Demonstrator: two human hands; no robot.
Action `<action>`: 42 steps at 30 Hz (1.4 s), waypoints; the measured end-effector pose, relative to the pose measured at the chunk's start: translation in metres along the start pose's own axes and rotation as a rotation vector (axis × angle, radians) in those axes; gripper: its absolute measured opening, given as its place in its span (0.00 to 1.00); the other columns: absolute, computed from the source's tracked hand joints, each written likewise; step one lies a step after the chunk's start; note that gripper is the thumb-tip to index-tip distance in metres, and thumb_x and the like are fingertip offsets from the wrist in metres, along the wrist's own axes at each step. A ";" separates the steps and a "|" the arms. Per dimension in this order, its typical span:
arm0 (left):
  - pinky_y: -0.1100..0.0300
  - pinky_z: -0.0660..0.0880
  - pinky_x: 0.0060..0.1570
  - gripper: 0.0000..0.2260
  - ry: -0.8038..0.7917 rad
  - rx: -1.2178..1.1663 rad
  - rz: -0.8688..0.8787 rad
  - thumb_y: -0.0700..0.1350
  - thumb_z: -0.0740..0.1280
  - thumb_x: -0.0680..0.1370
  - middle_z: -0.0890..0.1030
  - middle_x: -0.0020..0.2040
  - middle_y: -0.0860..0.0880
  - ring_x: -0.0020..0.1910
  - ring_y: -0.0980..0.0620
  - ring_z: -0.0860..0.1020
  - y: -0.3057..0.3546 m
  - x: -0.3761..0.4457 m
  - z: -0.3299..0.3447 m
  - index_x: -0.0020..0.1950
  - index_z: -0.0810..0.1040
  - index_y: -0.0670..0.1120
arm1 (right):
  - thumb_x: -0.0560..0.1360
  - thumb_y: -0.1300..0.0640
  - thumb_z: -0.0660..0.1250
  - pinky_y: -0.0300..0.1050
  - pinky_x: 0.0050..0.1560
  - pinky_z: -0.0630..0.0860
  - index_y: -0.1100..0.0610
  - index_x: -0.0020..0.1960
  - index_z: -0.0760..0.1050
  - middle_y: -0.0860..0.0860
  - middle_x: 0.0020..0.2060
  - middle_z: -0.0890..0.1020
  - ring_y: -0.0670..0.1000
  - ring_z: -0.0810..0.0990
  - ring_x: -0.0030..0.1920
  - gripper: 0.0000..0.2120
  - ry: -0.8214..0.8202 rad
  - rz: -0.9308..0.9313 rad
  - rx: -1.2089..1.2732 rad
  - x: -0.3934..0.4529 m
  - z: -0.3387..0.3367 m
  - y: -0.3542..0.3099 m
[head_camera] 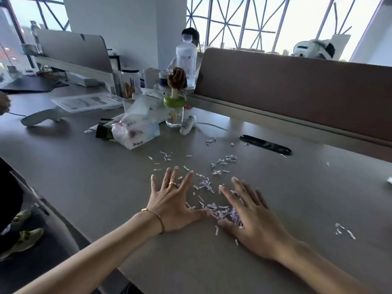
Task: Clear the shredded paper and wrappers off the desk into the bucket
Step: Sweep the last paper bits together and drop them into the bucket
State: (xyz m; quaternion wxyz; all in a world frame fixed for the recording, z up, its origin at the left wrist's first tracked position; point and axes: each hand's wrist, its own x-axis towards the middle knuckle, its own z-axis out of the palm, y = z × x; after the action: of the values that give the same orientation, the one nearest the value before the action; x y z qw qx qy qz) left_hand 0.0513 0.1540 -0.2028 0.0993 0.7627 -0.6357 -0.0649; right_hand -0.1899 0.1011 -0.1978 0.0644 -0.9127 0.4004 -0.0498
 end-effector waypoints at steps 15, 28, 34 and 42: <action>0.41 0.37 0.77 0.46 0.105 -0.029 -0.261 0.79 0.45 0.71 0.41 0.82 0.39 0.81 0.43 0.37 -0.049 0.079 -0.009 0.82 0.41 0.56 | 0.74 0.22 0.41 0.50 0.76 0.43 0.38 0.81 0.52 0.55 0.81 0.53 0.60 0.57 0.80 0.40 -0.063 -0.009 -0.105 0.081 0.018 -0.003; 0.56 0.47 0.79 0.32 0.101 -0.315 0.025 0.66 0.54 0.77 0.53 0.82 0.56 0.81 0.59 0.46 -0.017 0.143 -0.009 0.80 0.54 0.60 | 0.73 0.23 0.40 0.54 0.80 0.42 0.45 0.82 0.50 0.51 0.83 0.47 0.53 0.43 0.82 0.44 0.010 0.066 0.257 0.282 -0.008 0.074; 0.57 0.38 0.78 0.34 0.138 -0.233 -0.070 0.69 0.43 0.75 0.50 0.82 0.57 0.80 0.60 0.41 -0.019 0.142 -0.005 0.81 0.50 0.60 | 0.83 0.35 0.48 0.54 0.81 0.42 0.49 0.83 0.49 0.50 0.83 0.46 0.51 0.43 0.82 0.33 -0.114 -0.027 0.129 0.363 -0.009 0.071; 0.56 0.37 0.78 0.34 0.063 -0.209 -0.016 0.69 0.41 0.77 0.50 0.83 0.55 0.80 0.60 0.42 -0.024 0.142 -0.001 0.81 0.46 0.58 | 0.84 0.38 0.48 0.47 0.81 0.45 0.55 0.83 0.53 0.49 0.82 0.52 0.48 0.48 0.82 0.33 -0.118 -0.105 0.093 0.293 -0.013 0.061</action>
State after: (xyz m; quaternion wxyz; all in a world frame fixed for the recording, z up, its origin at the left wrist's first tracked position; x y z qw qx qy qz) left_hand 0.1002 0.0184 -0.2034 0.1977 0.7549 -0.6161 -0.1074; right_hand -0.0380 -0.1571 -0.1827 0.1276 -0.9298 0.3447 -0.0180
